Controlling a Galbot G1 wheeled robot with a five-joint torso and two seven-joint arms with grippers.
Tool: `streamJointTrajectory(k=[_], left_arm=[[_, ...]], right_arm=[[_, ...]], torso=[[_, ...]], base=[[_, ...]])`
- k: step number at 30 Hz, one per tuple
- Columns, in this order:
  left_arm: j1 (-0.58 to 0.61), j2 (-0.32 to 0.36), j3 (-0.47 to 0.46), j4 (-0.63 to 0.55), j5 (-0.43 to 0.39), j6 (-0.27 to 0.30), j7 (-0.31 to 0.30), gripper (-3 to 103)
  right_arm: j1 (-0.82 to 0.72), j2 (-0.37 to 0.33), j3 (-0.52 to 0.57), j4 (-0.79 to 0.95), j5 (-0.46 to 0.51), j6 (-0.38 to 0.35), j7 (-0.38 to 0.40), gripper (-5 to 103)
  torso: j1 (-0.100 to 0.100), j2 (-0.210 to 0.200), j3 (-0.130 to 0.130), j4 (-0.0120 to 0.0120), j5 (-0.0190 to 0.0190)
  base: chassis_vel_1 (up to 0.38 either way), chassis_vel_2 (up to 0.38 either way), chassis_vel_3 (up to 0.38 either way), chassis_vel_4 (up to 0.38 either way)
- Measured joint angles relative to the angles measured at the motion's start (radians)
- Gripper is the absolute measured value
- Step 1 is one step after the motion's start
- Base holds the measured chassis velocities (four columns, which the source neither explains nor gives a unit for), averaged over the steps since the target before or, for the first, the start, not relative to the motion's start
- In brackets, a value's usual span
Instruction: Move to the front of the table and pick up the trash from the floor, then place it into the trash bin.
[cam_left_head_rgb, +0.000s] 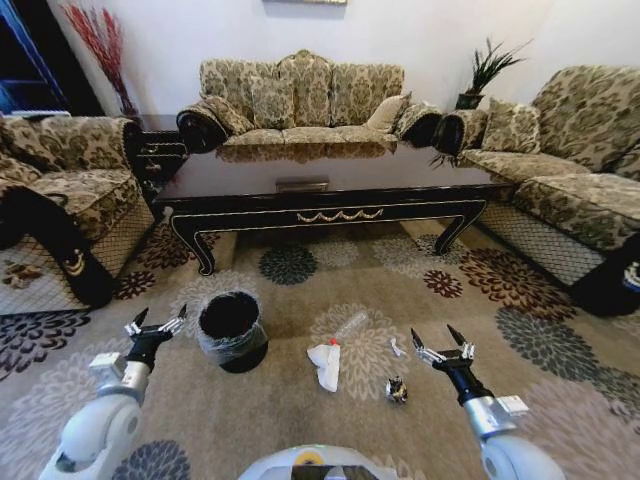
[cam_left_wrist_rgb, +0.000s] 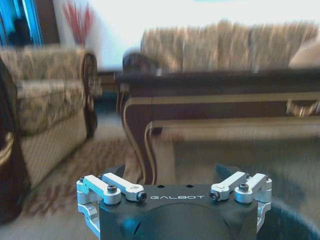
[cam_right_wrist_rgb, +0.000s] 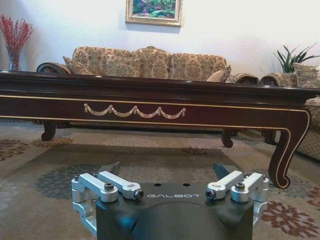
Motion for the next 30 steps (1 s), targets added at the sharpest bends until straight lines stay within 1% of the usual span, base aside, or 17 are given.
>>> streamJointTrajectory(k=[2, 3, 4, 6, 9, 10, 12, 13, 15, 16, 17, 21, 23, 24, 26, 28, 30], left_arm=[[-0.050, 0.069, 0.002, 0.010, -0.086, 0.129, -0.040, 100], [-0.067, 0.095, 0.003, 0.017, -0.115, 0.171, -0.052, 100], [-0.067, 0.095, 0.003, 0.017, -0.115, 0.171, -0.052, 100], [-0.089, 0.148, -0.005, 0.028, -0.206, 0.265, -0.078, 100], [-0.099, 0.164, -0.005, 0.049, -0.286, 0.349, -0.116, 100], [-0.099, 0.164, -0.005, 0.049, -0.286, 0.349, -0.116, 100], [-0.120, 0.163, 0.009, 0.058, -0.330, 0.391, -0.153, 101], [-0.134, 0.163, 0.020, 0.063, -0.364, 0.401, -0.169, 100], [-0.149, 0.166, 0.031, 0.075, -0.381, 0.406, -0.170, 99], [-0.158, 0.169, 0.037, 0.083, -0.385, 0.406, -0.168, 99], [-0.186, 0.173, 0.054, 0.108, -0.395, 0.407, -0.157, 96], [-0.245, 0.177, 0.092, 0.151, -0.437, 0.406, -0.149, 93], [-0.299, 0.173, 0.145, 0.191, -0.460, 0.404, -0.144, 96], [-0.299, 0.173, 0.145, 0.191, -0.460, 0.404, -0.144, 96], [-0.343, 0.163, 0.194, 0.225, -0.463, 0.403, -0.141, 96], [-0.406, 0.152, 0.267, 0.278, -0.465, 0.400, -0.142, 96], [-0.423, 0.150, 0.288, 0.293, -0.468, 0.400, -0.143, 96]], right_arm=[[0.004, 0.005, -0.007, -0.002, -0.006, 0.001, 0.000, 100], [0.006, 0.005, -0.009, -0.003, -0.006, 0.001, 0.000, 100], [0.006, 0.005, -0.009, -0.003, -0.006, 0.001, 0.000, 100], [0.018, -0.005, -0.024, -0.012, -0.007, 0.000, 0.000, 100], [0.056, -0.046, -0.068, -0.034, 0.004, -0.010, 0.005, 100], [0.056, -0.046, -0.068, -0.034, 0.004, -0.010, 0.005, 100], [0.065, -0.050, -0.080, -0.035, 0.011, -0.015, 0.009, 100], [0.064, -0.047, -0.080, -0.034, 0.012, -0.016, 0.010, 100], [0.061, -0.044, -0.079, -0.032, 0.013, -0.016, 0.010, 100], [0.058, -0.043, -0.076, -0.032, 0.014, -0.016, 0.010, 100], [0.051, -0.041, -0.070, -0.031, 0.014, -0.014, 0.010, 100], [0.040, -0.040, -0.062, -0.024, 0.014, -0.012, 0.009, 100], [0.036, -0.039, -0.058, -0.018, 0.013, -0.012, 0.009, 100], [0.036, -0.039, -0.058, -0.018, 0.013, -0.012, 0.009, 100], [0.031, -0.040, -0.054, -0.012, 0.012, -0.012, 0.009, 100], [0.023, -0.044, -0.043, -0.005, 0.012, -0.012, 0.010, 100], [0.020, -0.045, -0.039, -0.004, 0.012, -0.012, 0.010, 100]], torso=[[0.000, 0.000, 0.000, -0.0003, 0.0000], [0.000, 0.000, 0.000, -0.0004, 0.0001], [0.000, 0.000, 0.000, -0.0004, 0.0001], [0.000, 0.000, 0.000, -0.0008, -0.0004], [0.000, 0.000, 0.000, 0.0005, -0.0003], [0.000, 0.000, 0.000, 0.0005, -0.0003], [0.000, 0.000, 0.000, 0.0008, -0.0003], [0.000, 0.000, 0.000, 0.0000, -0.0001], [0.000, 0.000, 0.000, -0.0002, -0.0001], [0.000, 0.000, 0.000, -0.0003, -0.0002], [0.000, 0.000, 0.000, -0.0003, -0.0002], [0.000, 0.000, 0.000, -0.0002, -0.0002], [0.000, 0.000, 0.000, -0.0002, 0.0001], [0.000, 0.000, 0.000, -0.0002, 0.0001], [0.000, 0.000, 0.000, -0.0001, -0.0001], [0.000, 0.000, 0.000, -0.0003, -0.0003], [0.000, 0.000, 0.000, -0.0004, -0.0002]], base=[[0.000, 0.000, 0.000, 0.000], [0.000, 0.000, 0.000, 0.000], [0.000, 0.000, 0.000, 0.000], [0.000, 0.000, 0.000, 0.000], [0.000, 0.000, 0.000, 0.000], [0.000, 0.000, 0.000, 0.000], [0.000, 0.000, 0.000, 0.000], [0.000, 0.000, 0.000, 0.000], [0.000, 0.000, 0.000, 0.000], [0.000, 0.000, 0.000, 0.000], [0.000, 0.000, 0.000, 0.000], [0.000, 0.000, 0.000, 0.000], [0.000, 0.000, 0.000, 0.000], [0.000, 0.000, 0.000, 0.000], [0.000, 0.000, 0.000, 0.000], [0.000, 0.000, 0.000, 0.000], [0.000, 0.000, 0.000, 0.000]])
